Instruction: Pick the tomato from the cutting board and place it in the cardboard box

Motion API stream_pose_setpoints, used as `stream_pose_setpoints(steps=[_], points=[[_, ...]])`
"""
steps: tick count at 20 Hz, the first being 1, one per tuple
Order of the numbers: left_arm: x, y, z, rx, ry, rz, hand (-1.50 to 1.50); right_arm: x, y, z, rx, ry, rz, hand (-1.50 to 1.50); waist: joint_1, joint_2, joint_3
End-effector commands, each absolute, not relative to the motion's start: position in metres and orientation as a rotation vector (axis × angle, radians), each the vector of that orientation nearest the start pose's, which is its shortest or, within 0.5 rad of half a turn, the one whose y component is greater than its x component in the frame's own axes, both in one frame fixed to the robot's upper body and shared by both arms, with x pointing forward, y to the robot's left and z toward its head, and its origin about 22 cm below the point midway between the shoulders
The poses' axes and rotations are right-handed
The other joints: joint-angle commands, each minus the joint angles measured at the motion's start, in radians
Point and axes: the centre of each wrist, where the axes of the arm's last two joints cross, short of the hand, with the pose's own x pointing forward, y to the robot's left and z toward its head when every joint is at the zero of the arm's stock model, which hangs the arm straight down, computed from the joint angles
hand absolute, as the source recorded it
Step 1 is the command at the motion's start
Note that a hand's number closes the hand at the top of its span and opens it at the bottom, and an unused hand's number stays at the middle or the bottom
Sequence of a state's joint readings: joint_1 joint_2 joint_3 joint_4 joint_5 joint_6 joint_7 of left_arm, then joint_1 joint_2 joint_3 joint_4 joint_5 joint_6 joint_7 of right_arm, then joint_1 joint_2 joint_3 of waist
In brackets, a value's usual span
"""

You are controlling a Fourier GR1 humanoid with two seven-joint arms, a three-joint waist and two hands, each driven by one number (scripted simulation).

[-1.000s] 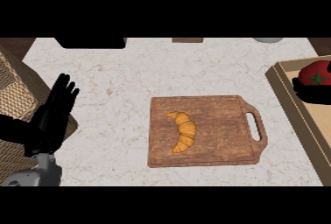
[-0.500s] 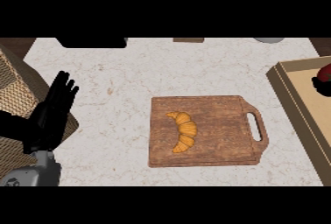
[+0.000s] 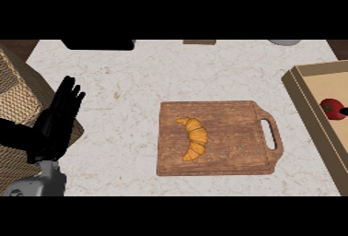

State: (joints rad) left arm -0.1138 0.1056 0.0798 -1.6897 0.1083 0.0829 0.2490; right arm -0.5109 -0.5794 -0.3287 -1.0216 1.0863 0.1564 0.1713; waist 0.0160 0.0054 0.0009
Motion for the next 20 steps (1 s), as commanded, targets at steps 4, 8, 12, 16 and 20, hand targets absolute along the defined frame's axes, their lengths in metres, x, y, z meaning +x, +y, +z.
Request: stream_pose_setpoints(steps=[4, 8, 12, 16, 20], points=[[0.266, 0.258, 0.057, 0.051, -1.549, 0.093, 0.00, 0.347, -0.435, 0.132, -1.390, -1.268, 0.546, -1.50, -0.002, 0.000, 0.001], [0.266, 0.259, 0.051, 0.062, -1.538, 0.115, 0.00, 0.353, -0.431, 0.160, -1.342, -1.526, 0.317, -1.50, -0.010, -0.004, 0.001], [0.256, 0.263, 0.047, 0.074, -1.537, 0.129, 0.00, 0.343, -0.447, 0.153, -1.147, -1.570, 0.141, -1.50, -0.022, -0.010, -0.001], [0.259, 0.259, 0.061, 0.069, -1.526, 0.117, 0.00, 0.346, -0.449, 0.154, -0.942, -1.653, -0.101, -1.50, -0.019, -0.012, 0.000], [0.261, 0.265, 0.060, 0.088, -1.520, 0.118, 0.00, 0.314, -0.482, 0.144, -0.866, -1.701, -0.256, -1.50, -0.026, -0.009, 0.000]])
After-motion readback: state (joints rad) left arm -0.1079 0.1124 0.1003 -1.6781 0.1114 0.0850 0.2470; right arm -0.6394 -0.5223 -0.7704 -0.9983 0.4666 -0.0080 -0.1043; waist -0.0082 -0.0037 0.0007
